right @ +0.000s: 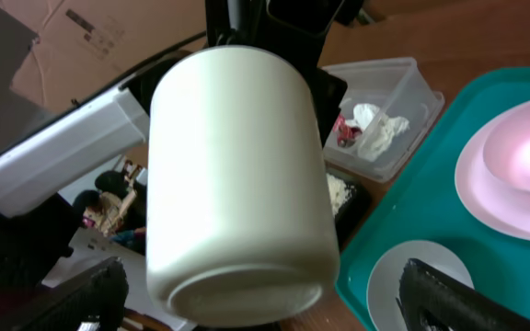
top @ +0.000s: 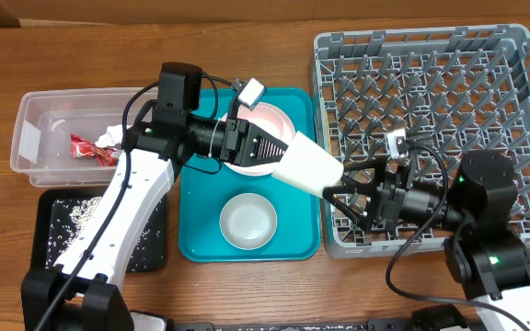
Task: Sort waste into correct bins and load items into the dishwasher
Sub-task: 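Hold the cup out with the left gripper and grasp it with the right gripper, then carry the white cup with the right gripper into the dish rack and release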
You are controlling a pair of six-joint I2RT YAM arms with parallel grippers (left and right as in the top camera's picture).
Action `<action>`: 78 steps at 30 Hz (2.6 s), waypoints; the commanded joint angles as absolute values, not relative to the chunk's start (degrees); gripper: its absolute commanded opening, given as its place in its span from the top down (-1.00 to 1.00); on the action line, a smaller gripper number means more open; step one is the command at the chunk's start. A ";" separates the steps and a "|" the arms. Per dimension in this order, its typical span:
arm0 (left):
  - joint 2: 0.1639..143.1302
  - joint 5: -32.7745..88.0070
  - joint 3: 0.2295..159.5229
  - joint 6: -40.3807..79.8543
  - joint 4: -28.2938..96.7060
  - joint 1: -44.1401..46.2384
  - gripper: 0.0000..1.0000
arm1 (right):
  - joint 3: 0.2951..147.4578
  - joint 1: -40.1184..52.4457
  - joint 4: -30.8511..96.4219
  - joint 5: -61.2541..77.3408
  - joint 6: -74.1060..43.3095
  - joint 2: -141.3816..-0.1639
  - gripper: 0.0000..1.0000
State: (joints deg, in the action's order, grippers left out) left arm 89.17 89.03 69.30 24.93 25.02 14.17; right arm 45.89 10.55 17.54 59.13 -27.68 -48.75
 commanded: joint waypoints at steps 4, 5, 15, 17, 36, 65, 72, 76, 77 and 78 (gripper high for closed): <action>89.36 90.52 69.49 24.86 23.88 14.39 0.92 | 47.05 11.25 11.60 59.66 -33.08 -50.57 -0.84; 89.36 90.52 69.49 24.84 23.68 14.39 0.92 | 47.05 11.53 10.61 59.68 -33.52 -50.70 -0.81; 89.36 90.50 69.49 24.86 22.00 14.39 0.92 | 47.05 16.86 6.70 57.67 -36.05 -50.92 -0.67; 89.36 90.50 69.49 24.84 22.00 14.39 0.92 | 47.05 18.13 6.68 55.44 -36.05 -51.22 -0.66; 89.36 90.48 69.49 24.82 21.98 14.39 0.84 | 47.05 18.44 6.55 48.84 -35.59 -51.64 -0.15; 89.38 83.50 69.49 34.72 8.34 0.60 -0.10 | 69.84 18.26 47.94 11.16 -22.94 -60.18 0.03; 89.36 75.92 69.49 33.17 9.87 0.62 -0.18 | 90.89 18.26 64.36 0.23 -18.98 -77.17 0.06; 89.36 72.16 69.49 29.63 14.96 0.67 -0.28 | 94.06 18.26 63.33 -2.17 -17.50 -84.90 0.06; 89.36 70.11 69.49 27.11 18.44 0.67 -0.30 | 94.06 18.26 60.82 -3.73 -17.50 -88.31 0.06; 89.38 69.30 69.49 26.02 19.81 0.67 -0.31 | 94.06 18.26 59.70 -4.51 -17.50 -89.58 0.07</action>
State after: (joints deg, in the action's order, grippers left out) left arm 89.17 74.72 69.28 32.03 16.08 0.75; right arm 92.73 18.09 62.57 1.10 -19.11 -85.06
